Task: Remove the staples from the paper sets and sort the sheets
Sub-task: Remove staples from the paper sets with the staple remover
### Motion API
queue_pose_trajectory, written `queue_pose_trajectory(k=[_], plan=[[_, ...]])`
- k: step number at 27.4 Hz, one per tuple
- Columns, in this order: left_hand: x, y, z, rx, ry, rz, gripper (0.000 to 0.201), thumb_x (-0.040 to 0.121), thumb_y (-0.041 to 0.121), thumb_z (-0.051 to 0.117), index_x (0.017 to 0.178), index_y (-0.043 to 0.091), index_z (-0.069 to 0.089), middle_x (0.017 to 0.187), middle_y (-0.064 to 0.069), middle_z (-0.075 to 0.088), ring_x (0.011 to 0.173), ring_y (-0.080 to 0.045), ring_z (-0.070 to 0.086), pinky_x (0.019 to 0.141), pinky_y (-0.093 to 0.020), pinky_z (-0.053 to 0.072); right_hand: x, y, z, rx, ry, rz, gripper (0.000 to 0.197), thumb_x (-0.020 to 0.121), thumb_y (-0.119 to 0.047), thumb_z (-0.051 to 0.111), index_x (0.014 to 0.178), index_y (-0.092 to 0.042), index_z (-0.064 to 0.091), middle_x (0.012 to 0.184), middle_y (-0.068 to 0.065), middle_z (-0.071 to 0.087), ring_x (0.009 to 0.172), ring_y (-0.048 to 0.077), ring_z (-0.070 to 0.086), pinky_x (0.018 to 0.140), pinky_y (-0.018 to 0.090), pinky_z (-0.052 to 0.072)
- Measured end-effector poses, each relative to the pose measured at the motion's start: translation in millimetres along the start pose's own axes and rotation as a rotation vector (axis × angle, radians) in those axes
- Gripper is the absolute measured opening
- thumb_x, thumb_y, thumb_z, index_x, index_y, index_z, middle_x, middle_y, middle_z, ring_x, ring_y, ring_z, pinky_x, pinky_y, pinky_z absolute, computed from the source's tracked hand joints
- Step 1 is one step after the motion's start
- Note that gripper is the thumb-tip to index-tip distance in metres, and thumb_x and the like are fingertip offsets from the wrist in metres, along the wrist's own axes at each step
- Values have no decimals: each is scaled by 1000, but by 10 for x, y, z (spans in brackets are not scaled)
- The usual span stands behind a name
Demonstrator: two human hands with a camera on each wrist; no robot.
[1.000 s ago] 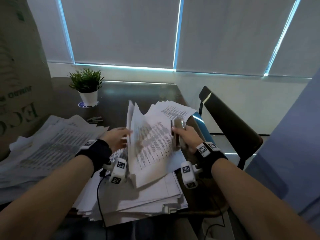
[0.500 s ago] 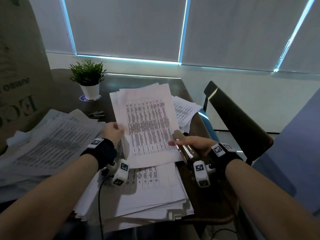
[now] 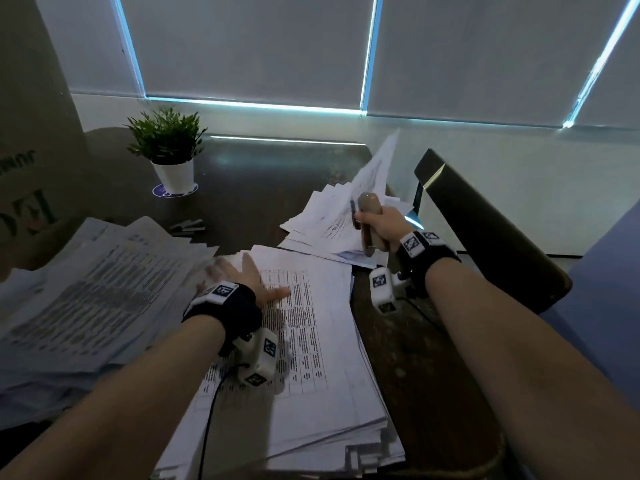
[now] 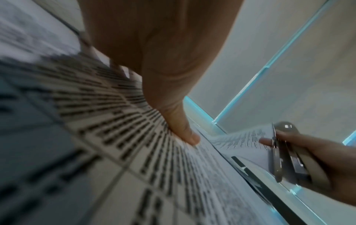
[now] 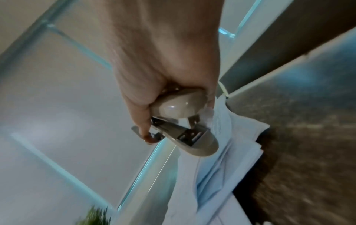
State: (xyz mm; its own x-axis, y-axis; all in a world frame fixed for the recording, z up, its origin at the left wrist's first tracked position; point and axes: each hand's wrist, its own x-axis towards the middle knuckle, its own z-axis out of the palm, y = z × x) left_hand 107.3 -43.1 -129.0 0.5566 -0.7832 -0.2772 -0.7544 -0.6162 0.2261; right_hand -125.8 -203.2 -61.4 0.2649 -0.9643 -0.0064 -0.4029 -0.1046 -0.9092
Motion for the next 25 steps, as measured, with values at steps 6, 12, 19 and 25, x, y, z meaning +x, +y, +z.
queue_pose_trajectory(k=[6,12,19,25], plan=[[16,-96,48,-165,-20,-81,147,39,91,58,151,25,-13,154,-21,-20,143,-45,-7,115,-60,12,299,182,34,15,2,261,41,85,-47,71,77,-9,57,54,6,59,43,18,54,46,24,41],[-204,-3,9,-32,-118,-39,135,50,93,52,149,31,-18,153,-23,-25,142,-50,-4,114,-62,15,343,466,103,-8,-40,272,76,41,-65,78,91,-9,64,94,15,69,80,31,65,78,45,57],[-656,133,58,18,-147,-41,135,45,98,45,148,35,-18,153,-27,-18,141,-50,-1,112,-62,16,-436,-101,339,379,20,190,23,96,-19,60,84,1,57,60,10,61,45,17,60,44,24,46],[-1165,421,136,65,-113,42,80,93,53,42,151,33,-10,156,-23,-9,143,-47,2,111,-63,17,-843,-86,1026,611,-200,359,26,100,-23,54,81,-4,53,64,13,53,55,23,57,49,30,53]])
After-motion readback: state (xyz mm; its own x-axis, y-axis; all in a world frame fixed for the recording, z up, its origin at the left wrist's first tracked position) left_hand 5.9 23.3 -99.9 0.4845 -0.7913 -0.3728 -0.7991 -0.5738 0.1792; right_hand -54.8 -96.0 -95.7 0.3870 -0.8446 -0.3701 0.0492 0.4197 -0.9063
